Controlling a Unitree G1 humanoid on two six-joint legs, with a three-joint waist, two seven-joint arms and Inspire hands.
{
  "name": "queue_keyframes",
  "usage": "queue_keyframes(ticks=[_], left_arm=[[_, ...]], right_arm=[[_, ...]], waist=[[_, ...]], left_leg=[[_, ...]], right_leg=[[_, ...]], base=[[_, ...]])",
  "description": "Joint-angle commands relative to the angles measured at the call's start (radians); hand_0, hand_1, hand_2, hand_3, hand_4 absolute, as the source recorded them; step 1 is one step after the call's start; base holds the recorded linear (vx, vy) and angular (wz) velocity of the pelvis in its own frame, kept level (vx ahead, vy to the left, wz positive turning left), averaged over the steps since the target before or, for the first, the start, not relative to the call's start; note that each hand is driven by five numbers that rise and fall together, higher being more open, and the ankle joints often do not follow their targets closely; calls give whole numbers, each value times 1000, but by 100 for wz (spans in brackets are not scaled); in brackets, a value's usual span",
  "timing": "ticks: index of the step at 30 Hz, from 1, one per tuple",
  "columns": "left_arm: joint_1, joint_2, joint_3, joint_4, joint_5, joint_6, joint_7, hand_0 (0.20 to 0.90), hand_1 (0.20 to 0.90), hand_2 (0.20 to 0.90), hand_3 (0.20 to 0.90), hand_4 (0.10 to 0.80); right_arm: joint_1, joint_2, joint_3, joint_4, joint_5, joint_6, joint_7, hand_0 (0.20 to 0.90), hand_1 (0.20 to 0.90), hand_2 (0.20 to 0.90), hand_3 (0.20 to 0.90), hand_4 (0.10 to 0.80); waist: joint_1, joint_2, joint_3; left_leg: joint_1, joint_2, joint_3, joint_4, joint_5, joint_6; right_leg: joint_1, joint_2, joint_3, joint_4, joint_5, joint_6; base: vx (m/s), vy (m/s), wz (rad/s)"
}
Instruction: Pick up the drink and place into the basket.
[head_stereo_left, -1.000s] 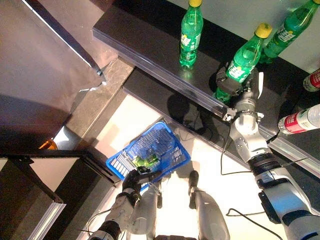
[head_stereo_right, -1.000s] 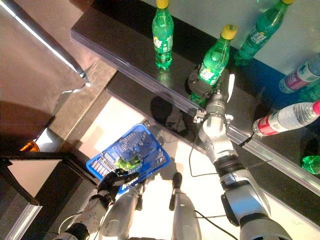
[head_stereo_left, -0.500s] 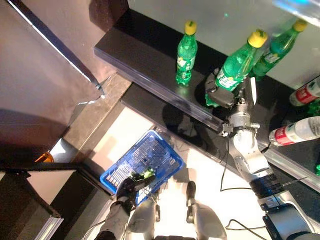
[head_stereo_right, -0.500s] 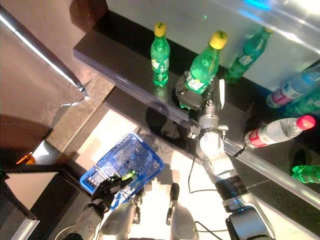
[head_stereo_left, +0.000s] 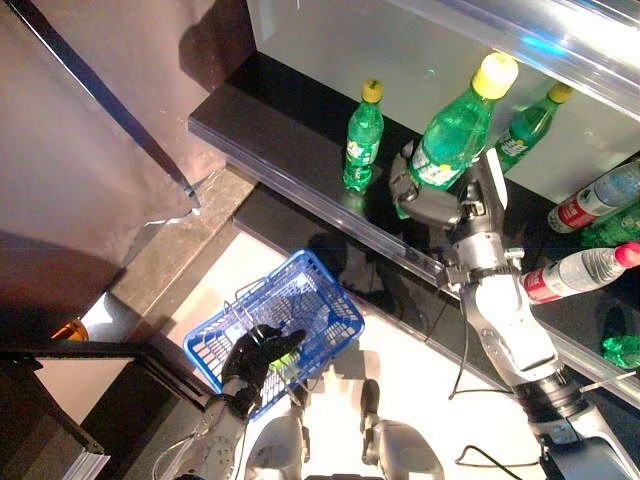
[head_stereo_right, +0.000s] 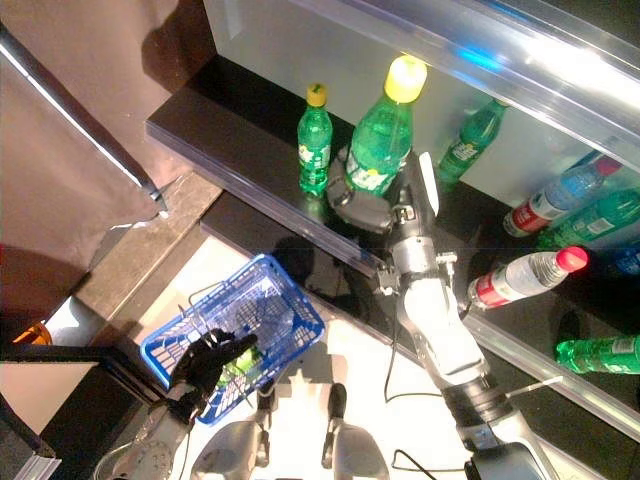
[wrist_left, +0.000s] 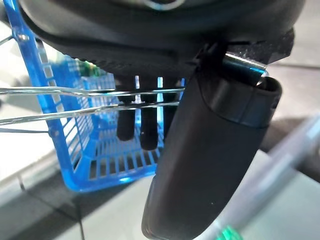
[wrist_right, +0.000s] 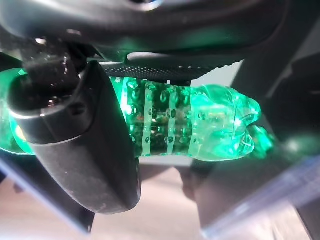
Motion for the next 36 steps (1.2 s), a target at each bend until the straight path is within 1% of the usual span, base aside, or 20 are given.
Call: queue_keyframes(ticks=[1, 5, 8, 12, 15, 17, 19, 20, 23, 25, 29, 34, 36], left_arm=[[11, 37, 20, -255, -32, -113, -67, 300, 300, 300, 200, 100], [31, 61, 41, -401, -39, -96, -86, 300, 300, 300, 200, 100], [38, 76, 59, -473, -67, -76, -100, 300, 300, 300, 200, 100], [33, 89, 68, -535, -134, -35, -112, 300, 300, 300, 200, 100], [33, 94, 65, -566, -148, -12, -125, 300, 300, 300, 200, 100], [25, 106, 53, -587, -154, 6, -125, 300, 300, 300, 200, 100], [8, 112, 36, -600, -163, 31, -115, 300, 300, 300, 200, 100], [0, 117, 28, -604, -149, 33, -107, 300, 300, 300, 200, 100], [-12, 124, 10, -618, -177, 58, -109, 300, 300, 300, 200, 100], [-19, 126, 2, -629, -187, 72, -136, 300, 300, 300, 200, 100], [-37, 130, -32, -659, -229, 92, -187, 300, 300, 300, 200, 100], [-63, 121, -82, -681, -288, 91, -219, 300, 300, 300, 200, 100], [-75, 118, -101, -687, -301, 83, -234, 300, 300, 300, 200, 100]], right_arm=[[10, -2, -1, -128, -25, -128, 40, 300, 300, 300, 200, 100], [58, 3, 16, -146, -17, -113, 70, 300, 300, 300, 200, 100], [97, 6, 29, -155, -13, -113, 85, 300, 300, 300, 200, 100], [119, 9, 54, -172, 11, -113, 117, 300, 300, 300, 200, 100], [121, 10, 69, -193, 39, -118, 131, 300, 300, 300, 200, 100], [98, 16, 89, -194, 41, -136, 130, 300, 300, 300, 200, 100], [40, 34, 128, -199, 55, -142, 118, 300, 300, 300, 200, 100], [12, 44, 145, -201, 56, -138, 107, 300, 300, 300, 200, 100], [-40, 61, 178, -200, 76, -129, 91, 300, 300, 300, 200, 100], [-61, 77, 200, -196, 97, -120, 86, 300, 300, 300, 200, 100], [-67, 108, 254, -166, 134, -92, 92, 300, 300, 300, 200, 100], [-50, 157, 315, -111, 195, -107, 91, 300, 300, 300, 200, 100], [-49, 177, 338, -77, 175, -111, 89, 300, 300, 300, 200, 100]], waist=[[11, -6, -342], [23, -4, -343], [27, -3, -345], [27, -1, -346], [29, -1, -348], [33, 0, -349], [42, 2, -349], [47, 2, -350], [55, 3, -353], [62, 5, -357], [70, 13, -358], [66, 19, -358], [64, 22, -356]], left_leg=[[-23, -9, -23, 102, -125, -21], [-17, -8, -36, 103, -123, -22], [-13, -8, -42, 100, -122, -22], [-9, -9, -48, 97, -119, -20], [-6, -11, -53, 94, -118, -19], [-4, -12, -56, 94, -119, -18], [-4, -15, -63, 98, -120, -19], [-3, -17, -67, 100, -121, -19], [-3, -18, -72, 101, -122, -19], [-5, -20, -76, 102, -122, -18], [-10, -23, -85, 102, -118, -17], [-13, -25, -87, 95, -115, -15], [-13, -26, -86, 92, -115, -15]], right_leg=[[7, -11, -17, 81, -93, 5], [19, -11, -29, 84, -99, 4], [23, -12, -37, 87, -104, 4], [26, -12, -43, 89, -107, 5], [28, -13, -43, 86, -105, 6], [31, -13, -46, 82, -104, 7], [34, -13, -48, 80, -104, 5], [35, -14, -49, 80, -104, 5], [36, -14, -51, 78, -103, 4], [37, -16, -53, 78, -103, 4], [32, -20, -57, 80, -102, 5], [25, -26, -56, 76, -97, 9], [24, -28, -55, 74, -95, 11]], base=[[0, 0, 0], [0, 0, 0], [-12, 7, 2], [-4, 2, 1], [0, 0, 0], [0, 0, 0], [0, 0, 0], [0, 0, 0], [5, 6, 3], [7, 9, 2], [-1, 38, 6], [-10, 34, 4], [-13, 38, 0]])
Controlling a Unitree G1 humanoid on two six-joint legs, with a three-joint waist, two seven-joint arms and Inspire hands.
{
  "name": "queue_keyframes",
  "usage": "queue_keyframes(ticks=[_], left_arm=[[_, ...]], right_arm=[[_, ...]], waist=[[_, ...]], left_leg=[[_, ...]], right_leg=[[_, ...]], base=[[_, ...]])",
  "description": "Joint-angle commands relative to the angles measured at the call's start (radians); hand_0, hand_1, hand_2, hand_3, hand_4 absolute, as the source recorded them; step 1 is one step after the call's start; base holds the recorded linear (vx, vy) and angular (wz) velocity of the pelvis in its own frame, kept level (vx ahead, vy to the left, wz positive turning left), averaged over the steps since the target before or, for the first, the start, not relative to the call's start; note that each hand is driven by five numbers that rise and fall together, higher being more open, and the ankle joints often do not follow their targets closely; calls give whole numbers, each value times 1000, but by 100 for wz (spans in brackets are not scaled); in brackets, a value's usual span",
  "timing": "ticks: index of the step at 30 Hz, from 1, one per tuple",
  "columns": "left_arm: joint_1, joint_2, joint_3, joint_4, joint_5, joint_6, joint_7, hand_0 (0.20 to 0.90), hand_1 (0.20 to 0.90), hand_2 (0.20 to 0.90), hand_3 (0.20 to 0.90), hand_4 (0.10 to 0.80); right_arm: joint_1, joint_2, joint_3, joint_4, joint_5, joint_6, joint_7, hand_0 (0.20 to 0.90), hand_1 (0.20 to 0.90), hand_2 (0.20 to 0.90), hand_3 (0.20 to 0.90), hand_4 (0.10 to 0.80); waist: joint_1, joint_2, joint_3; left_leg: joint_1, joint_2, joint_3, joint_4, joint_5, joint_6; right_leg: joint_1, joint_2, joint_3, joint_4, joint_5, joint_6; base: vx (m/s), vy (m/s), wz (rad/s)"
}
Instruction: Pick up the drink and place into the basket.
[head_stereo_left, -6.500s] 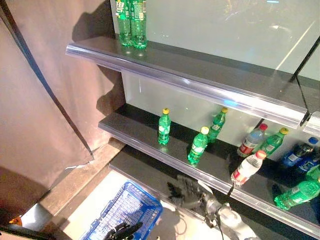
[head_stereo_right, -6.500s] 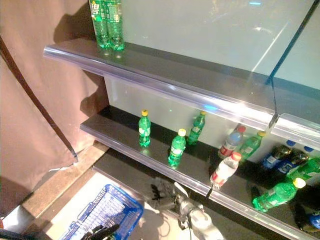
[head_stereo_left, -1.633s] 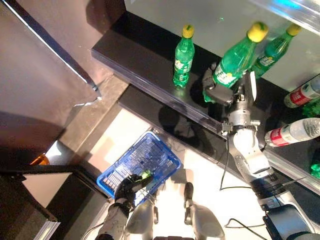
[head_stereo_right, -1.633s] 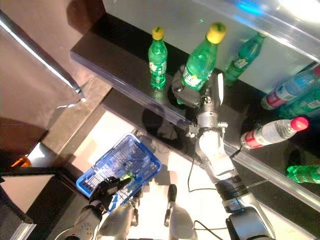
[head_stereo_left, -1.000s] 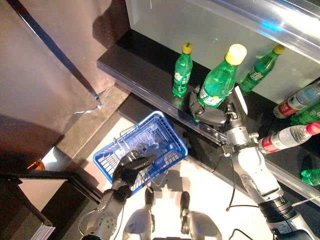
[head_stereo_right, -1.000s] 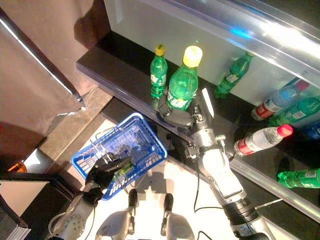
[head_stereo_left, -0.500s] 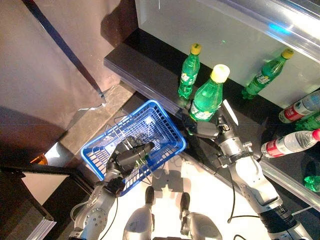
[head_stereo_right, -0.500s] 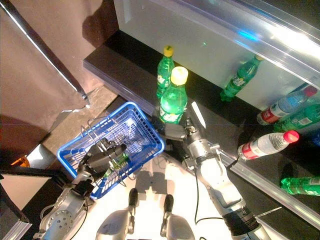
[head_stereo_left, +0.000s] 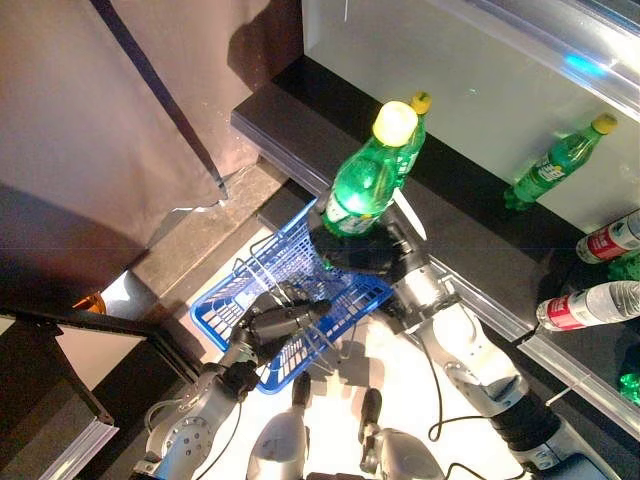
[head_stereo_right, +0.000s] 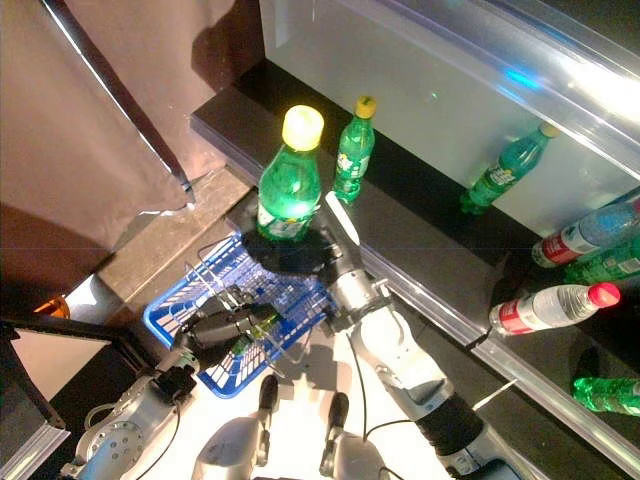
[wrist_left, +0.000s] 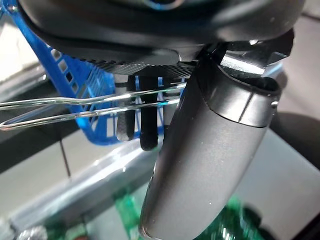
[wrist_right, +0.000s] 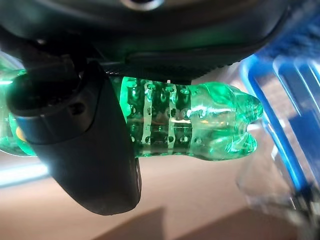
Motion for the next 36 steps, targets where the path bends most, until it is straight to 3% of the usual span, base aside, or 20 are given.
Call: queue_keyframes(ticks=[1, 11, 19, 31, 36], left_arm=[[-97, -57, -62, -256, -85, -144, -216, 300, 300, 300, 200, 100], [-149, -40, -87, -327, -124, -185, -388, 300, 300, 300, 200, 100], [-178, -53, -81, -345, -177, -127, -431, 300, 300, 300, 200, 100], [-120, -70, -14, -358, -210, -37, -499, 300, 300, 300, 200, 100], [-132, -81, -28, -371, -257, -59, -565, 300, 300, 300, 200, 100]], right_arm=[[-27, 97, 65, 4, 5, -134, 4, 300, 300, 300, 200, 100], [-22, 114, 119, 201, -136, -145, -24, 300, 300, 300, 200, 100], [-24, 127, 121, 278, -229, -177, -63, 300, 300, 300, 200, 100], [1, 127, 30, 287, -246, -203, -76, 300, 300, 300, 200, 100], [11, 148, 62, 356, -268, -201, -43, 300, 300, 300, 200, 100]], waist=[[-17, 22, -355], [-18, 31, -357], [-19, 31, -371], [-13, 32, -379], [-9, 31, -381]], left_leg=[[-23, -17, -50, 89, -115, -14], [-23, -20, -37, 80, -112, -11], [-9, -19, -29, 70, -115, -11], [0, -19, -29, 63, -119, -8], [-2, -18, -26, 67, -120, -7]], right_leg=[[-8, -20, -23, 81, -89, 7], [-13, -31, -28, 77, -84, 9], [-4, -35, -37, 72, -83, 12], [2, -35, -36, 67, -82, 13], [3, -39, -41, 68, -84, 12]], base=[[-20, 42, 0], [-7, 19, 0], [19, 5, 0], [12, 0, 2], [3, 1, 2]])
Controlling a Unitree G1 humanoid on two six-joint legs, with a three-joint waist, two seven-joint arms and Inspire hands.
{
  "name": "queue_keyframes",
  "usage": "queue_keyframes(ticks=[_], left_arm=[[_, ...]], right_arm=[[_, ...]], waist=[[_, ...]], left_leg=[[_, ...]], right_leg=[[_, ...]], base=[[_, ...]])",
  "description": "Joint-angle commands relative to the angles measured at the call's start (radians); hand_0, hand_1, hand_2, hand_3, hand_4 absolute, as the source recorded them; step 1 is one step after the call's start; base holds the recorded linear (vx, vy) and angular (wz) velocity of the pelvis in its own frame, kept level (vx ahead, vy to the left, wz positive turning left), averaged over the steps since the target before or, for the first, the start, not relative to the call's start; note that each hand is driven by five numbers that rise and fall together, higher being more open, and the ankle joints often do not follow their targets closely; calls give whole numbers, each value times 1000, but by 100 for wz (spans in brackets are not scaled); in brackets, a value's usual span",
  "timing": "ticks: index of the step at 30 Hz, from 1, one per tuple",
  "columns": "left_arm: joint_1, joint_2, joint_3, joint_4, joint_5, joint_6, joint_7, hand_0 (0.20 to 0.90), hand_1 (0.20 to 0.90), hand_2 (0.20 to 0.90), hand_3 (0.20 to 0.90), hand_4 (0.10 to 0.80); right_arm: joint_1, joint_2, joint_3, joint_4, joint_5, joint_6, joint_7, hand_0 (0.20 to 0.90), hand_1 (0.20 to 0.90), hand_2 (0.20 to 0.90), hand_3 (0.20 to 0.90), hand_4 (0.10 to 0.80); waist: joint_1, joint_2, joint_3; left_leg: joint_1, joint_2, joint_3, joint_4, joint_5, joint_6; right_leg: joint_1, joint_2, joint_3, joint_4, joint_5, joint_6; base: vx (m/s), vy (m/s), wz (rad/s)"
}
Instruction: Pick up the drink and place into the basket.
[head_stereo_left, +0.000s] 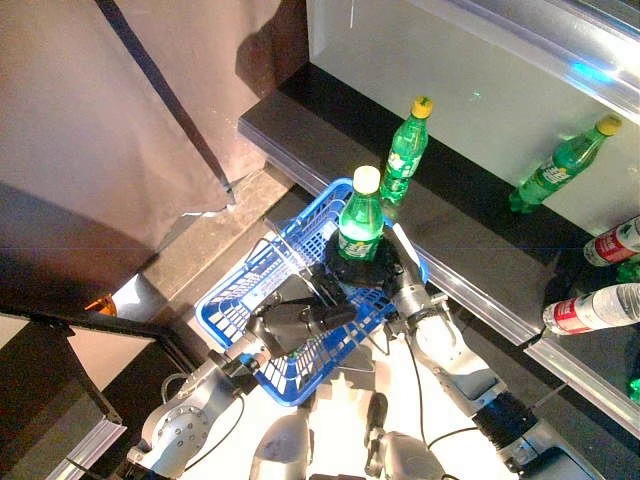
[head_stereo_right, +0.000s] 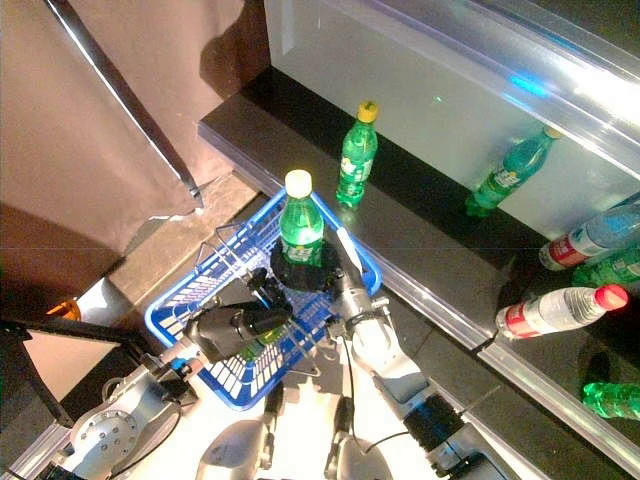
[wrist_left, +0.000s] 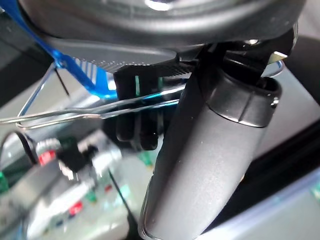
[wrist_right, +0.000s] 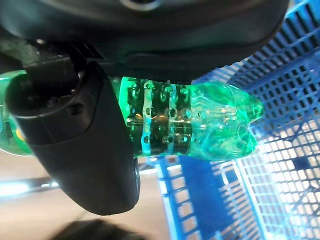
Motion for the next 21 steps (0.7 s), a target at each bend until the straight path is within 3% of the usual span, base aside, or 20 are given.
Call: queue_keyframes(ticks=[1, 6, 14, 21], left_arm=[[-110, -139, -36, -237, -187, -129, -272, 300, 300, 300, 200, 100], [-131, -158, -56, -240, -238, -102, -325, 300, 300, 300, 200, 100], [-156, -183, -109, -226, -242, -78, -317, 300, 300, 300, 200, 100], [-170, -184, -116, -234, -292, -40, -317, 300, 300, 300, 200, 100]], right_arm=[[2, 103, 88, 49, -68, -165, 48, 300, 300, 300, 200, 100], [-7, 142, 126, 135, -25, -150, 45, 300, 300, 300, 200, 100], [-5, 243, 86, 246, 268, -162, 67, 300, 300, 300, 200, 100], [-51, 264, 92, 353, 195, -74, 102, 300, 300, 300, 200, 100]], waist=[[-3, 5, -367], [3, 5, -366], [8, 11, -356], [22, 12, -361]], left_leg=[[-2, -17, -14, 66, -120, -7], [1, -16, -13, 63, -120, -9], [-4, -21, -20, 64, -118, -7], [-6, -26, -31, 62, -116, -4]], right_leg=[[-7, -38, -20, 68, -80, 11], [-4, -40, -28, 66, -79, 10], [-7, -45, -40, 71, -75, 10], [-7, -48, -45, 69, -72, 11]], base=[[19, 0, 3], [15, 1, 2], [1, 0, 0], [15, 6, 6]])
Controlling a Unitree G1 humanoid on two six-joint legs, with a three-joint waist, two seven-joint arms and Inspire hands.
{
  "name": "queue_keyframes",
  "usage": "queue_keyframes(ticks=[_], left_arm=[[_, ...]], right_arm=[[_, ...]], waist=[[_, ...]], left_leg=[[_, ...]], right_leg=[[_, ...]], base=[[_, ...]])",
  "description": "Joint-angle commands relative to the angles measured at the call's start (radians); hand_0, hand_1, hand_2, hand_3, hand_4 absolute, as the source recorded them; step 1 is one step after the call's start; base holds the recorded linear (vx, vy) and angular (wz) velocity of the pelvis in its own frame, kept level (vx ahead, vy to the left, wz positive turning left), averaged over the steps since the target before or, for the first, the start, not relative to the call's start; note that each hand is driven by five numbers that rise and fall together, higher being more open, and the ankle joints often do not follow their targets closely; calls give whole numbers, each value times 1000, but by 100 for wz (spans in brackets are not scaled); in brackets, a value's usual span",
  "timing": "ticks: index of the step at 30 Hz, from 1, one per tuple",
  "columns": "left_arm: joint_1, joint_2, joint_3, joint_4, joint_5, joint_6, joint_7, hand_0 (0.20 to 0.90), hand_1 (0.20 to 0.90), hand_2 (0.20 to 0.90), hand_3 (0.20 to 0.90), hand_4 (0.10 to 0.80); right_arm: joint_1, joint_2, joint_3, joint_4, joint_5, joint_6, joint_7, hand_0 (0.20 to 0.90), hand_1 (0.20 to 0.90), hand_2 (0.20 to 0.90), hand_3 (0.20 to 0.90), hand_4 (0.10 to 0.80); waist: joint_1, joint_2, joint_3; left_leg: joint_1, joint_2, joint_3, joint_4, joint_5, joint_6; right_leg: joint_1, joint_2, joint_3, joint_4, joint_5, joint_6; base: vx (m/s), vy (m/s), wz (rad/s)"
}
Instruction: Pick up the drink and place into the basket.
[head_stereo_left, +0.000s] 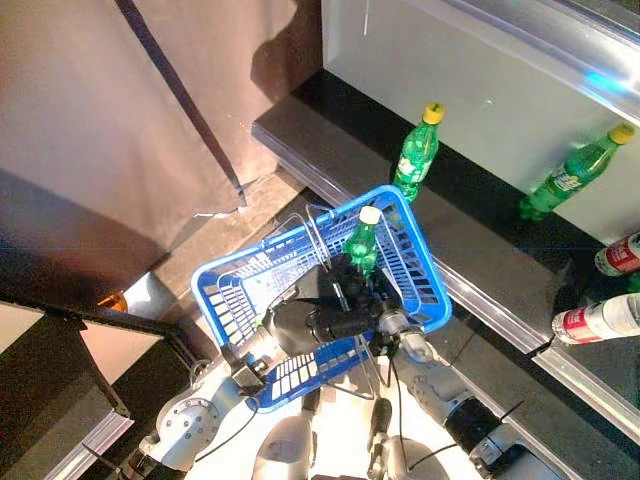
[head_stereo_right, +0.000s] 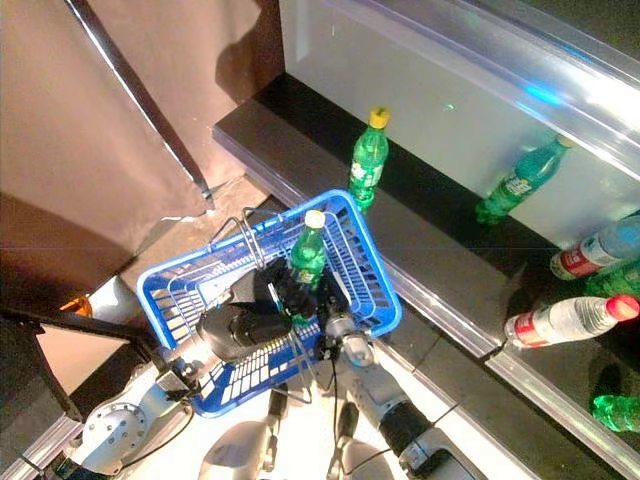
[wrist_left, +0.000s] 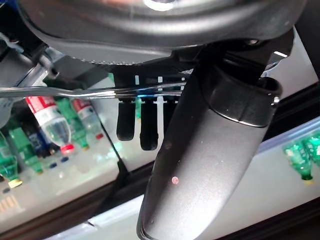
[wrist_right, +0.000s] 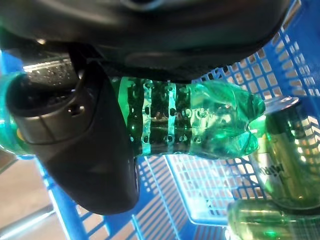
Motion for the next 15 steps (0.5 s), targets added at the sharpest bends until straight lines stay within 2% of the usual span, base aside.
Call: queue_keyframes(ticks=[1, 7, 10, 15], left_arm=[[-117, -161, -68, -219, -189, -71, -224, 300, 300, 300, 200, 100], [-134, -173, -96, -221, -181, -44, -224, 300, 300, 300, 200, 100], [-139, -181, -110, -219, -170, -37, -216, 300, 300, 300, 200, 100], [-144, -201, -135, -208, -144, -19, -213, 300, 300, 300, 200, 100]], right_arm=[[-45, 115, 71, 57, -105, -55, 75, 300, 300, 300, 200, 100], [-153, 37, 207, 172, -542, 92, 163, 300, 300, 300, 200, 100], [-191, 13, 245, 189, -643, 106, 186, 300, 300, 300, 200, 100], [-263, -21, 311, 246, -870, 77, 225, 300, 300, 300, 200, 100]], waist=[[8, -7, -345], [36, -22, -349], [46, -29, -347], [68, -41, -344]], left_leg=[[-4, -19, -8, 61, -118, -7], [-12, -22, -24, 69, -117, -7], [-18, -24, -32, 76, -118, -7], [-21, -27, -46, 76, -115, -6]], right_leg=[[-18, -42, -20, 69, -67, 8], [-12, -41, -31, 70, -69, 3], [-11, -41, -36, 73, -70, 3], [-5, -41, -48, 71, -67, 5]], base=[[0, 0, 0], [23, -10, 3], [16, -31, 4], [18, -34, 16]])
